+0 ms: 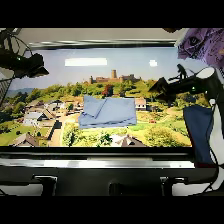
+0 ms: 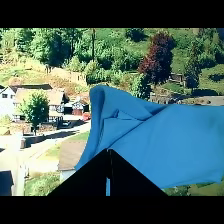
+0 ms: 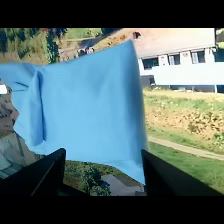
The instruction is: Fold the clothes and pants, and hang the long-sleeved shirts on hangers.
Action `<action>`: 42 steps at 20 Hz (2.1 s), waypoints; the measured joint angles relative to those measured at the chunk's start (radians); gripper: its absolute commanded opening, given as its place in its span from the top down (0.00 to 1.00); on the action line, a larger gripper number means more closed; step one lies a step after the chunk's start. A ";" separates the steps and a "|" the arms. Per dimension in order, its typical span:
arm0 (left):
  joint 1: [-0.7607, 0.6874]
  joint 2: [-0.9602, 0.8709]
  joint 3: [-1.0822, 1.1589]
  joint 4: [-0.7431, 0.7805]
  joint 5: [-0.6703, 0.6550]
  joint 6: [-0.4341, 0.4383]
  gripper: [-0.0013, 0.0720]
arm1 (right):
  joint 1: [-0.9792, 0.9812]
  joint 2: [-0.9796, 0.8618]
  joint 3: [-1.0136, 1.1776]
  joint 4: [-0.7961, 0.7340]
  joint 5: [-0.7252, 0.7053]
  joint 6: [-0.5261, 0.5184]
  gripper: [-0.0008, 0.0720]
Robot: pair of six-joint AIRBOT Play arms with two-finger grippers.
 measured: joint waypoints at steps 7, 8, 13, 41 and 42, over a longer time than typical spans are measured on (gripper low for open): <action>0.000 0.000 0.000 0.000 0.000 0.002 0.96 | 0.003 -0.196 -0.072 0.174 -0.018 -0.186 0.25; 0.000 0.000 0.000 0.000 0.000 0.002 0.96 | 0.018 -0.217 -0.074 0.185 -0.023 -0.204 0.25; 0.000 0.000 0.000 0.000 0.000 0.002 0.96 | 0.093 -0.286 -0.079 0.193 -0.040 -0.248 0.38; -0.002 0.000 0.000 -0.013 -0.002 -0.002 0.96 | -0.153 -0.125 0.446 -0.071 -0.077 0.246 0.95; -0.004 0.000 0.000 -0.013 -0.002 -0.002 0.96 | -0.182 -0.111 0.451 -0.094 -0.082 0.279 0.95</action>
